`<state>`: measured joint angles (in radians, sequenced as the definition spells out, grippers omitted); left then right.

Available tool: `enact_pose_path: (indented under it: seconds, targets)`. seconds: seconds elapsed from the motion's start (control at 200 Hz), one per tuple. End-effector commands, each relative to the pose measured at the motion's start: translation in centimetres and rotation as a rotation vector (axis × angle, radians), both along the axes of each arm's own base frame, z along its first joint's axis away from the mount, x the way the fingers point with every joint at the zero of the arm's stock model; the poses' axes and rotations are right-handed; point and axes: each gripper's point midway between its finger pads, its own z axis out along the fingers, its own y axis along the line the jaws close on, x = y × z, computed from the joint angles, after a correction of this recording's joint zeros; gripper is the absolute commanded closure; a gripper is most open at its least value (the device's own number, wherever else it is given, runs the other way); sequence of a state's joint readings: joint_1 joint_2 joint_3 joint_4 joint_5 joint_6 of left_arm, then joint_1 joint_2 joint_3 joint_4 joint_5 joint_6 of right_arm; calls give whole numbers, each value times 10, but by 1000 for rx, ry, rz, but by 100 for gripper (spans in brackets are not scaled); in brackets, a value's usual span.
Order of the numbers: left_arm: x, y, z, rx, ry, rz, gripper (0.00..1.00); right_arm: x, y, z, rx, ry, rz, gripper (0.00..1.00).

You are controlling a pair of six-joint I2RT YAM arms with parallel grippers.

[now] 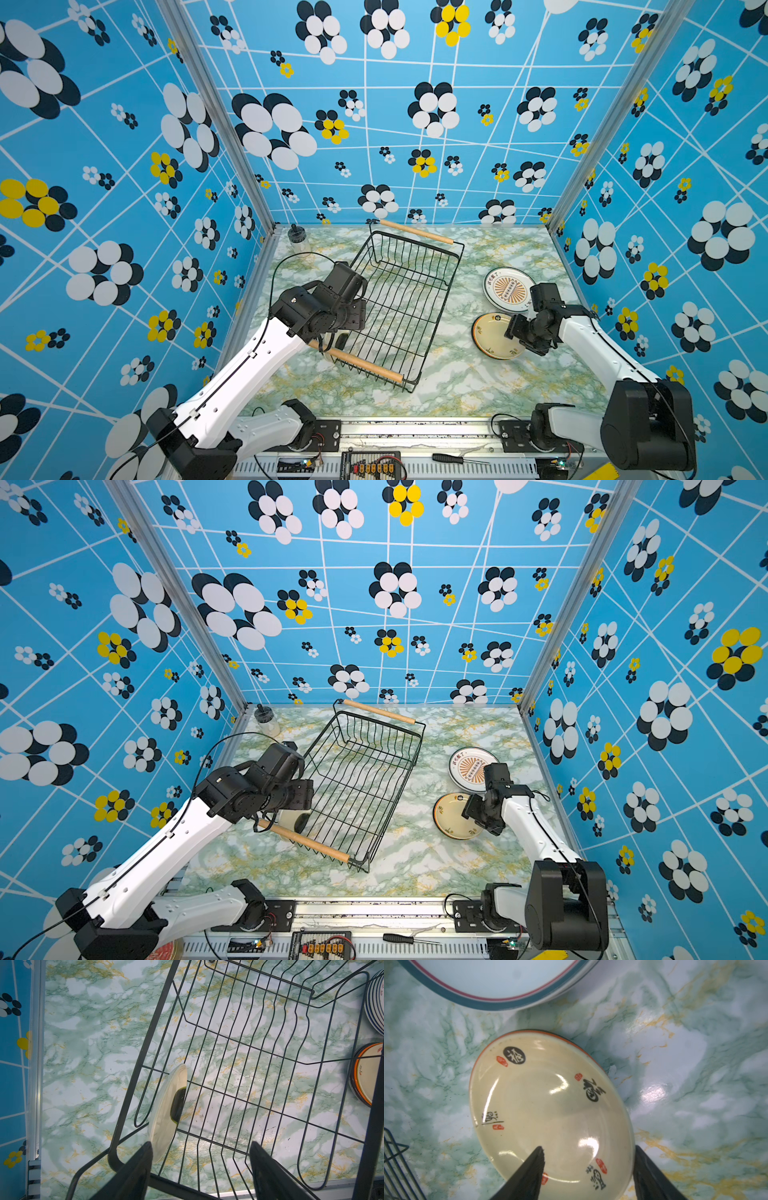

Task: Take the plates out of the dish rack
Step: 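Open the right gripper off the cream plate while the left nears the rack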

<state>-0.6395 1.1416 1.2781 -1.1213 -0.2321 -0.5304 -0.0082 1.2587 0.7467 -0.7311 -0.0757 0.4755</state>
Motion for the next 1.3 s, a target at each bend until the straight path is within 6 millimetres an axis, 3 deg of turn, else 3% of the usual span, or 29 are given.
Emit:
enact_pose_path:
  seconds: [0.0, 0.325, 0.37, 0.405, 0.555, 1.294]
  targets:
    - [-5, 9, -6, 20, 23, 18, 25, -3, 0, 2, -25, 38, 18, 29]
    - [-6, 22, -15, 52, 65, 60, 25, 1, 6, 2, -20, 45, 43, 23]
    - [-6, 26, -17, 66, 74, 76, 25, 2, 7, 4, -21, 40, 47, 19]
    - [-6, 28, -18, 74, 84, 83, 25, 3, 6, 6, -24, 36, 49, 10]
    - [-7, 32, -27, 101, 120, 93, 25, 10, 5, 18, -33, 9, 60, 4]
    - [4, 45, -78, 260, 318, 176, 27, 12, -2, 35, -65, -31, 60, 1]
